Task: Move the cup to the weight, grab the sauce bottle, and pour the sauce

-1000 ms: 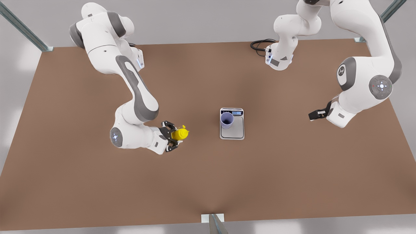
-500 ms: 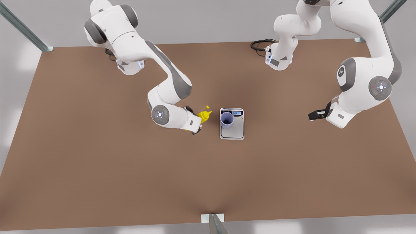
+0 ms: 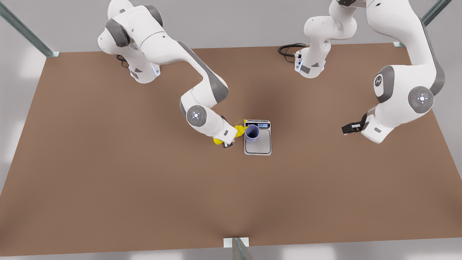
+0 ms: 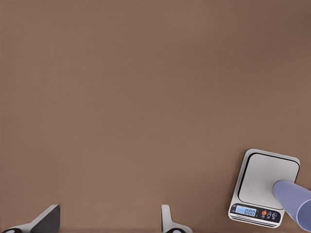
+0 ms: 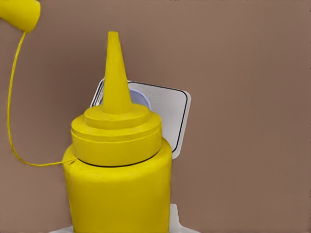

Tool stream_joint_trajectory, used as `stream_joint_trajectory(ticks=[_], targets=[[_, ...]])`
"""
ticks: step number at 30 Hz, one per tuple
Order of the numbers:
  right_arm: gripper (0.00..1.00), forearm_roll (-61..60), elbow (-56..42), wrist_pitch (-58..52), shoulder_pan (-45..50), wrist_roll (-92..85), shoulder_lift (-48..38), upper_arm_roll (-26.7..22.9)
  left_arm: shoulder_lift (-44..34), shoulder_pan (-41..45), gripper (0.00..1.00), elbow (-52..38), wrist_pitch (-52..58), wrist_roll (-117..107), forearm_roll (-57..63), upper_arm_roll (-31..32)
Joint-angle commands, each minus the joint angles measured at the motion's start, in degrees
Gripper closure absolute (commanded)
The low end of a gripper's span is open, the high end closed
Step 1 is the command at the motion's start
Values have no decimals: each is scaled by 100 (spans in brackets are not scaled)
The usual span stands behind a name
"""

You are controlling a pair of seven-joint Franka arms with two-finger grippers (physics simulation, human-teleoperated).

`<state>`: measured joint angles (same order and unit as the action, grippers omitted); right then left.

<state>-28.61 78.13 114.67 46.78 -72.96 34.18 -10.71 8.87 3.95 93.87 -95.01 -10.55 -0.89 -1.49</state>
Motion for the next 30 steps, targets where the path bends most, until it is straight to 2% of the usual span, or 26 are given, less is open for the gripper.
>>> stream_joint_trajectory(ticks=[1,5,10,11,25,30], targets=[[44,5,0,3,33,1,1,-19,0,1,0,0,0,0,1,0],[44,40,-8,3,252,1,62,-335,9,-8,0,0,0,0,1,0],[44,84,-8,-50,253,19,54,-353,9,-8,0,0,-9,0,1,-9],[44,-47,-26,-129,244,-43,54,-476,9,-8,0,0,-9,0,1,-9],[44,-1366,-334,-1351,-635,-262,19,-520,0,27,0,0,-9,0,1,0],[44,-2042,-255,-1869,-1364,-754,27,-458,0,27,0,-9,-9,0,1,0]])
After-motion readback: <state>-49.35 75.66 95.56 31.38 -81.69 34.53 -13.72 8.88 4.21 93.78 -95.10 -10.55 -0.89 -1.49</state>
